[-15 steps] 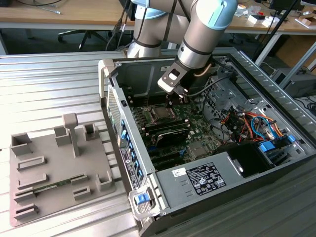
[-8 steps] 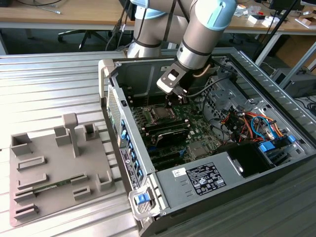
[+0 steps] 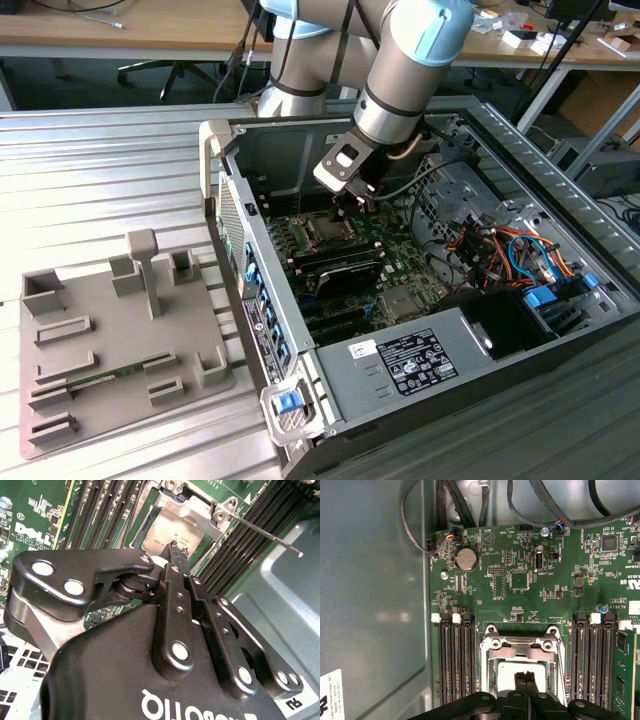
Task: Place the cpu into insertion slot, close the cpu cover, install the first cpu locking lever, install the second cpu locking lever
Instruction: 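Close the cpu cover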
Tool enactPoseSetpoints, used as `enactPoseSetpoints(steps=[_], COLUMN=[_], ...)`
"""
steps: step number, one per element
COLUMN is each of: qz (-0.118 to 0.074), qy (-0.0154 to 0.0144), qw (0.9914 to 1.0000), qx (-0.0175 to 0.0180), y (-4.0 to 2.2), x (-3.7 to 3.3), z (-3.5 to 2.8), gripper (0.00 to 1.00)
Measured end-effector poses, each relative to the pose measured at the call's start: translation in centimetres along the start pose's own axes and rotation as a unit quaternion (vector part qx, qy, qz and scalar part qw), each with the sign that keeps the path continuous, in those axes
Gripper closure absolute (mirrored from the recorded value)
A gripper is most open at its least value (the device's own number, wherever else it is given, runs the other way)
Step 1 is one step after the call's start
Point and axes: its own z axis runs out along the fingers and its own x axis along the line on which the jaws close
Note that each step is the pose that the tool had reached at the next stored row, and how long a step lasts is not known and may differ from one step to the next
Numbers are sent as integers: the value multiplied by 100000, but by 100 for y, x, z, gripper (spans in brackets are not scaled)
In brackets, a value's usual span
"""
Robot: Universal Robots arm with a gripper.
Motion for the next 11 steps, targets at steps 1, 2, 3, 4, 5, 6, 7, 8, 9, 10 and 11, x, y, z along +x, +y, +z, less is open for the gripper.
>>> enactPoseSetpoints(steps=[1, 2, 3, 4, 5, 6, 7, 8, 9, 10, 11], qz=[2, 3, 1, 5, 2, 5, 3, 2, 4, 2, 2], qy=[2, 5, 2, 5, 9, 5, 2, 4, 4, 2, 4], qw=[100000, 100000, 100000, 100000, 100000, 100000, 100000, 100000, 100000, 100000, 100000], qx=[1, 1, 0, -1, -2, 0, -2, -3, -2, 0, -2], y=[-19, -38, -50, -72, -88, -105, -122, -134, -141, -146, -154], x=[-1, -1, -1, -2, -2, -3, -4, -4, -5, -5, -6], z=[6, 11, 14, 21, 29, 37, 47, 55, 59, 63, 69], gripper=[89, 89, 89, 89, 89, 89, 89, 89, 89, 89, 89])
